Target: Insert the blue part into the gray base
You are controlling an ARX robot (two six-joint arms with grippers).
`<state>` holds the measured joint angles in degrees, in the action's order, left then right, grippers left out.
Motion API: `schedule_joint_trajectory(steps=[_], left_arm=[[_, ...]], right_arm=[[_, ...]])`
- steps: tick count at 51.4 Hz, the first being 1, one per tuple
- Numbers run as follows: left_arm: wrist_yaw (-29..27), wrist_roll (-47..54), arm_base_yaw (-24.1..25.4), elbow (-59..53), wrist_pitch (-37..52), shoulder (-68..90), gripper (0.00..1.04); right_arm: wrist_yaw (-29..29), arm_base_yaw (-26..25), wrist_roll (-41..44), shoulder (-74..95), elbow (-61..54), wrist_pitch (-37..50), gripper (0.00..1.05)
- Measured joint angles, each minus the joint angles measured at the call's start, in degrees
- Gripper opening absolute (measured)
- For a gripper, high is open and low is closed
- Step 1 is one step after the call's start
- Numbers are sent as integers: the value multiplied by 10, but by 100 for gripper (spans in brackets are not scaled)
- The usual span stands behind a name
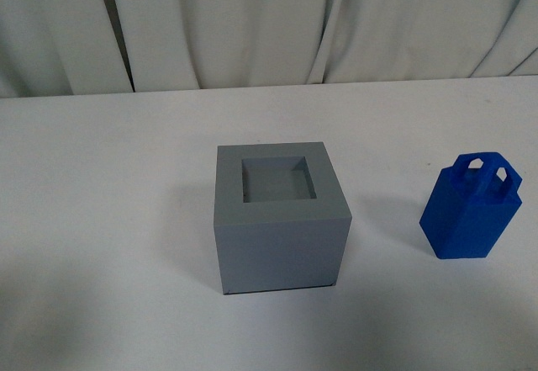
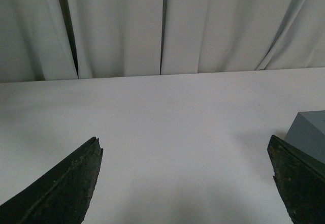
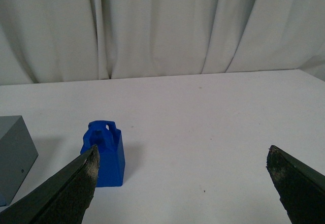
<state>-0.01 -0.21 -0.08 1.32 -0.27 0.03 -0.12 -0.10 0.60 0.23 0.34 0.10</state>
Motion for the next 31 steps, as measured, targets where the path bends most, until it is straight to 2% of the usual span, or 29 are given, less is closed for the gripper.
schedule_joint_trajectory(steps=[7,8,9,10,11,12,14,17,21,24,29,31], left_arm=[[0,0,0,0,0,0,99],[0,0,0,0,0,0,99],[0,0,0,0,0,0,99],[-1,0,0,0,0,0,99],[-1,0,0,0,0,0,99],[2,0,0,0,0,0,99],[0,0,0,0,0,0,99],[0,0,0,0,0,0,99],[-1,0,0,0,0,0,99],[0,0,0,0,0,0,99],[0,0,0,0,0,0,99],[0,0,0,0,0,0,99]], right_arm=[[-7,-1,0,1,0,0,97],[-42,-11,-2,9,0,4,97],[-104,-29,-5,21,1,12,97],[-135,-39,-6,30,2,17,97],[-195,-60,-7,49,3,27,97],[-285,-88,-8,81,7,46,97],[-388,-109,-10,126,12,69,97],[-472,-113,-11,188,29,94,97],[-477,-109,-12,242,51,132,97],[-443,-93,-8,313,80,196,97],[-423,-61,10,386,122,202,97],[-414,-38,36,427,156,174,97]])
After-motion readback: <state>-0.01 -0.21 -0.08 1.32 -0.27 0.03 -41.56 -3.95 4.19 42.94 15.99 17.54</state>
